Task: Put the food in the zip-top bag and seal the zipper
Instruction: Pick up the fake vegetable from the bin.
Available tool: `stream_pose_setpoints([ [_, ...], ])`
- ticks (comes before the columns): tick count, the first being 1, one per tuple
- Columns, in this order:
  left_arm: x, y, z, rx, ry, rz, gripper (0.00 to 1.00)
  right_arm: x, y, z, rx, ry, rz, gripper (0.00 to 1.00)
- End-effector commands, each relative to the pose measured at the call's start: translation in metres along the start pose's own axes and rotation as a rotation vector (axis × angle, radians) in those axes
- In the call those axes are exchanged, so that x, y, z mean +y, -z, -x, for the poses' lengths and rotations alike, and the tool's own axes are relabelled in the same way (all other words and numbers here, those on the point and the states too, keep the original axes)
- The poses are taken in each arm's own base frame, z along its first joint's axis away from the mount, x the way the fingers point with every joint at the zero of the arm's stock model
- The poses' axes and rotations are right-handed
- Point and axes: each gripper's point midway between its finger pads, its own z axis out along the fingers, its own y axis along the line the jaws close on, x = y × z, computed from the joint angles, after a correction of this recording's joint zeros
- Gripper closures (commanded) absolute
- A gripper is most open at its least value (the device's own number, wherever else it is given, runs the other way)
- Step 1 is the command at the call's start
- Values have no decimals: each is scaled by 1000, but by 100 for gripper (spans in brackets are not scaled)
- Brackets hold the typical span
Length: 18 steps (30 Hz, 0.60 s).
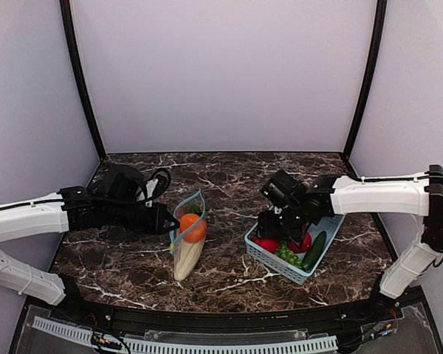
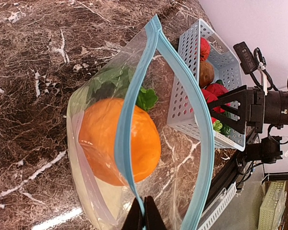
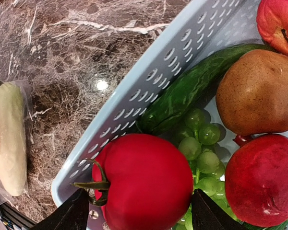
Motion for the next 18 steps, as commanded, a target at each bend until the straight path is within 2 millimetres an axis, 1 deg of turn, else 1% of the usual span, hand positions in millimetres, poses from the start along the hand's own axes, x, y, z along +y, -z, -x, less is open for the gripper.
stream_pose_setpoints([
  [1,-5,9,4,-9,-16,-13,99,-4,-16,-4,14,-46,13,31],
  [5,-11,9,5,1,-35,-37,99,-11,-23,-10,27,-63,6,38],
  [10,-22,11,7,12,-89,-80,99,-16,-23,-11,19,-79,-5,59],
  [12,-27,10,5,40,-126,-95,99,-16,-18,-8,2,-84,3,68],
  [14,-32,9,5,63,-154,-105,99,-15,-9,-2,-24,-89,17,73],
  [16,-38,9,5,77,-180,-128,99,-16,2,3,-55,-92,20,77],
  [18,-44,11,8,72,-201,-151,99,-17,13,8,-84,-92,24,78],
])
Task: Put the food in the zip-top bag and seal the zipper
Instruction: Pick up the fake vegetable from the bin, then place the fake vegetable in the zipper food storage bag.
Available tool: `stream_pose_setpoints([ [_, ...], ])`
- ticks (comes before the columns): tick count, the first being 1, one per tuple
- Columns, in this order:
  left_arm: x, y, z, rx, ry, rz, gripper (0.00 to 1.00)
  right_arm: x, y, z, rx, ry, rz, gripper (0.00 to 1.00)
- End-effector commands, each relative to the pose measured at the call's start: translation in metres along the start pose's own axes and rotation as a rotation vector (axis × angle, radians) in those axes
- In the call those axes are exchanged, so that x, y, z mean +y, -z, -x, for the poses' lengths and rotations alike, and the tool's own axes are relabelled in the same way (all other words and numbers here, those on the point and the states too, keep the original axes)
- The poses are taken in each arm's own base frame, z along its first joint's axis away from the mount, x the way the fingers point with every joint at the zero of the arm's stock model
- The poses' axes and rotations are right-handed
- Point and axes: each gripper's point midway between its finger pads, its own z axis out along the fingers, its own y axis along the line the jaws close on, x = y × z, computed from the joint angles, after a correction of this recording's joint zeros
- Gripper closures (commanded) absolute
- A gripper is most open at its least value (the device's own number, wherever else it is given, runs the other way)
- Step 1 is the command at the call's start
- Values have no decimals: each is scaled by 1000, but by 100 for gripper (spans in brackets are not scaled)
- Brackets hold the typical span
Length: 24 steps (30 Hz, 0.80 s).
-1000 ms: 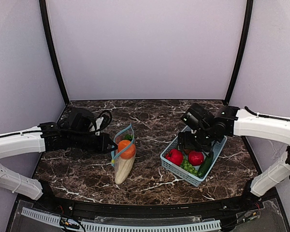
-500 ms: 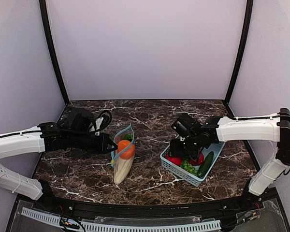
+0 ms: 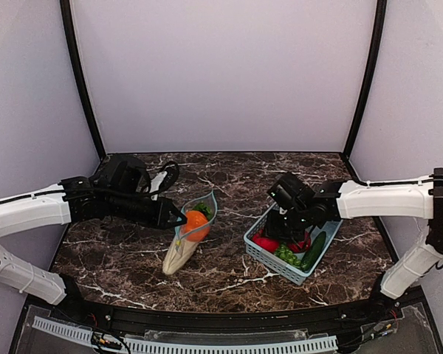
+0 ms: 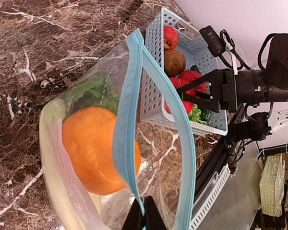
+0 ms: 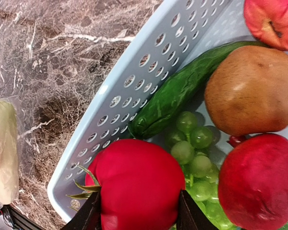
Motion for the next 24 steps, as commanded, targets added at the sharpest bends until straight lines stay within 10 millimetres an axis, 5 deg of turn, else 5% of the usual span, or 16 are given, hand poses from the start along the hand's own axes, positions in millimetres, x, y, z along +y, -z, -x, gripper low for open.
stream_pose_setpoints([
  [1,-16,6,4,23,-86,-63,99,-9,25,10,-65,-12,-9,78],
  [6,-17,1,2,51,-105,-67,99,-7,58,24,-137,-4,22,80],
  [10,-16,-7,-5,88,-94,-79,99,14,95,38,-211,34,126,81],
  [17,-19,-11,-3,84,-90,-98,99,101,148,44,-288,185,453,81],
  [24,-13,-15,-11,102,-67,-89,99,178,139,32,-252,276,678,81],
])
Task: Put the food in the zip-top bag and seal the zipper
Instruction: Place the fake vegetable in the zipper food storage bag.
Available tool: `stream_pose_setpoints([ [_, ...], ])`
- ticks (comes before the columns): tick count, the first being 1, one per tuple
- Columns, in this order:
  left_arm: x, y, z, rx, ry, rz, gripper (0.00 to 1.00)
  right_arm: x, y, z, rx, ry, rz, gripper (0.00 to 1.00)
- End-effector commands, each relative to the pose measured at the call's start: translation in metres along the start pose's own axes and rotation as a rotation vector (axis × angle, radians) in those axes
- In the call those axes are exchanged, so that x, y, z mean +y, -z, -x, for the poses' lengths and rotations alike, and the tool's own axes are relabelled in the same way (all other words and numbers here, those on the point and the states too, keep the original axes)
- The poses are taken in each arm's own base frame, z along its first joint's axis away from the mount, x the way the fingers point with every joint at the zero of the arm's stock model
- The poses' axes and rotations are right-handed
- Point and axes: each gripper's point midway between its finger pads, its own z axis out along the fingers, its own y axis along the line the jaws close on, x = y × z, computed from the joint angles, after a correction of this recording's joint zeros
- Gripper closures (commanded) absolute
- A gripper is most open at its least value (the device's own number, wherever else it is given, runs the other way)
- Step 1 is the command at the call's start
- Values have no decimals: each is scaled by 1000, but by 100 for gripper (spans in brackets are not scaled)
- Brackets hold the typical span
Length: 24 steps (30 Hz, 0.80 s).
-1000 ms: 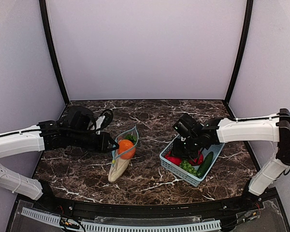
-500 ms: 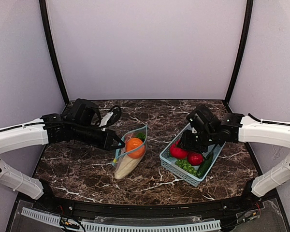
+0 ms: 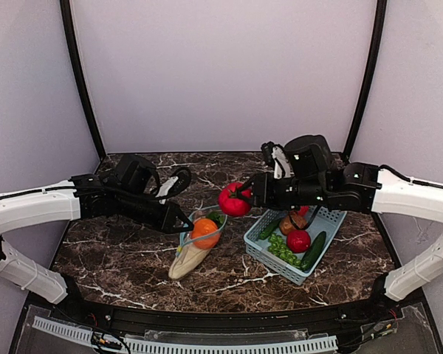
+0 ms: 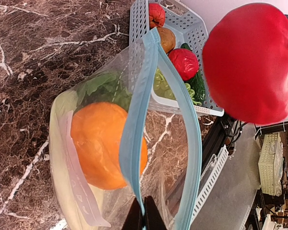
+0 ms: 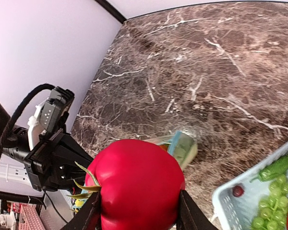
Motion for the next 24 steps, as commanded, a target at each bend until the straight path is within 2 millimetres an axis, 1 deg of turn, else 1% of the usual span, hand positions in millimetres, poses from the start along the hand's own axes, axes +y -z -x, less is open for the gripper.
stream_pose_setpoints([
  [1,-2,1,2,-15,3,-18,99,51,-31,4,10,55,186,81],
  [3,-1,2,1,-18,7,-14,99,62,-44,-2,34,69,214,81],
  [5,1,2,0,-17,10,-5,99,67,-57,-12,73,73,224,82],
  [8,7,0,-3,-12,17,20,99,65,-75,-31,143,52,222,83],
  [14,20,-3,-9,-7,42,67,99,60,-100,-77,284,-6,219,85],
  [16,24,-3,-10,-8,51,88,99,54,-107,-90,325,-29,197,86],
  [19,32,1,-9,-20,57,141,99,49,-113,-104,363,-47,172,86],
  [21,35,4,-9,-27,55,163,99,49,-115,-109,378,-49,166,86],
  [24,36,9,-8,-44,53,173,99,51,-114,-111,388,-31,175,86],
])
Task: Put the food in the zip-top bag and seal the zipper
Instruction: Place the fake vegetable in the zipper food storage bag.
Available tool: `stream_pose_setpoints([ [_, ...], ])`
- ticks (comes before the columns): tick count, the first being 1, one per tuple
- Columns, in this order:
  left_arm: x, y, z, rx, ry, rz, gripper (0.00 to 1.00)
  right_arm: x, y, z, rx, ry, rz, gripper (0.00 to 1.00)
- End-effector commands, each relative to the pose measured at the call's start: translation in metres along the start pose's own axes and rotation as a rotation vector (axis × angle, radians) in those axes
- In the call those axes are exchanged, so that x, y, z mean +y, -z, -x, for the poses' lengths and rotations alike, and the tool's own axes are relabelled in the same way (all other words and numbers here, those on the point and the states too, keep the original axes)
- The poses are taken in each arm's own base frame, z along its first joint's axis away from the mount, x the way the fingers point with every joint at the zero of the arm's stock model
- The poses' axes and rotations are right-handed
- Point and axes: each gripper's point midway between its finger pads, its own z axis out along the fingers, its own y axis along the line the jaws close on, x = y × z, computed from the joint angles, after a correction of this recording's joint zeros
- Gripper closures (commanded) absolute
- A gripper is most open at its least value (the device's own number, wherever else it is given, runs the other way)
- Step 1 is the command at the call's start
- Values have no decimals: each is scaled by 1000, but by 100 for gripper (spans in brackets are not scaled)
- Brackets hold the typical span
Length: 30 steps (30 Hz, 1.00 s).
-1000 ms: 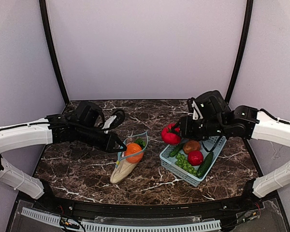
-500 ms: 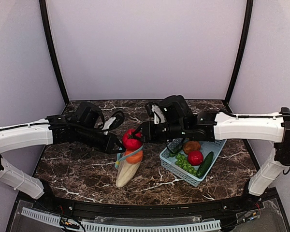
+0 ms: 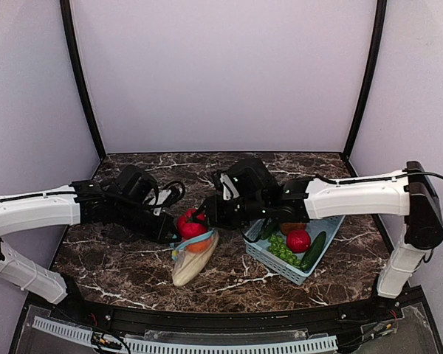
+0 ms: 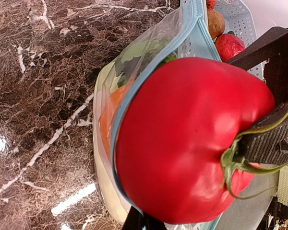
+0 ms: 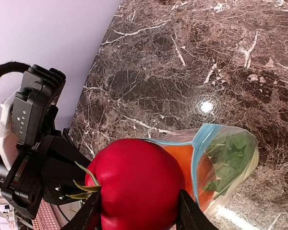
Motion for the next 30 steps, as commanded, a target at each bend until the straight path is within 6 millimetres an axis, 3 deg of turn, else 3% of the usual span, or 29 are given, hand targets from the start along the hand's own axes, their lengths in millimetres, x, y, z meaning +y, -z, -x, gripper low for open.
stream_pose_setpoints([
  [1,-4,15,23,-117,-17,3,99,16,-10,-46,165,25,51,86],
  [4,-4,20,25,-138,-13,12,99,13,-11,-48,176,56,11,86],
  [9,-7,37,36,-204,-12,17,99,-30,-6,-51,159,49,-216,87],
  [14,-10,43,36,-217,-12,8,99,-46,2,-47,127,53,-306,87],
  [21,-10,38,38,-211,-22,4,99,-36,3,-44,117,71,-261,87],
  [26,-48,38,40,-176,-116,-173,99,6,11,-34,95,71,-75,87],
  [30,-65,43,44,-146,-200,-233,99,4,24,-21,26,34,-114,86],
])
